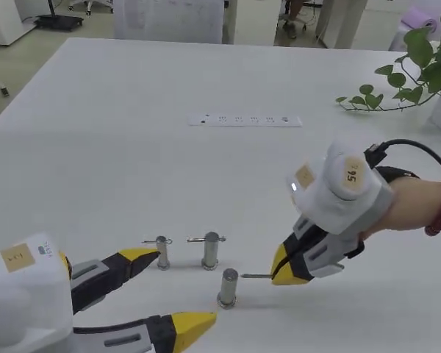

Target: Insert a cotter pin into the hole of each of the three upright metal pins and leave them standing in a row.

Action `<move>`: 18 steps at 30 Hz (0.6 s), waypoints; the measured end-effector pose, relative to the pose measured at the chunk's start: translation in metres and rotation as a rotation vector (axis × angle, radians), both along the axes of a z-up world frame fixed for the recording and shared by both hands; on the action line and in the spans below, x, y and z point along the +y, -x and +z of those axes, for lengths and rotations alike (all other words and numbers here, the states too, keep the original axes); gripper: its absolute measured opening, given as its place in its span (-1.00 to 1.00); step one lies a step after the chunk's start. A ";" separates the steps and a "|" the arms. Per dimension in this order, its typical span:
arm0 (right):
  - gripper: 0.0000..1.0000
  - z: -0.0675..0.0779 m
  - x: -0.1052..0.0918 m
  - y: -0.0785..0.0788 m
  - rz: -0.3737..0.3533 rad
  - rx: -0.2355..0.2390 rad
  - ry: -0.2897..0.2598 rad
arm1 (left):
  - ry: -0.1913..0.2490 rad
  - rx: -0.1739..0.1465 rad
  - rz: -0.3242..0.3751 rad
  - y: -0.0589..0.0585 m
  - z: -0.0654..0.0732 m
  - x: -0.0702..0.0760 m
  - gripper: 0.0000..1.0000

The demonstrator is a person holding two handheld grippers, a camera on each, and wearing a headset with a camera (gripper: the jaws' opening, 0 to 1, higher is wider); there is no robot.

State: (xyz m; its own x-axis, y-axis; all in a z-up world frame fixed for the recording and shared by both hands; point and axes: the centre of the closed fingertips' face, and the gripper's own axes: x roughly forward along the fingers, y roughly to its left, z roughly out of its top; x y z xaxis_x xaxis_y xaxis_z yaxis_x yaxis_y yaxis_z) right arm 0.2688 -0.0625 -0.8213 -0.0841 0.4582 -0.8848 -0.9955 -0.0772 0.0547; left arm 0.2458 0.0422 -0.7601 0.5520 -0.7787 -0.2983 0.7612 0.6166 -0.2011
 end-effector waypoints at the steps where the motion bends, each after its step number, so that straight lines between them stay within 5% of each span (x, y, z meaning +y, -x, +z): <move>1: -0.95 -0.001 0.000 0.000 0.000 0.002 0.002 | -0.002 0.001 0.003 0.000 0.000 0.001 0.33; 18: -0.95 -0.009 0.004 -0.006 0.006 0.002 0.014 | -0.007 0.028 0.023 -0.001 -0.006 0.007 0.36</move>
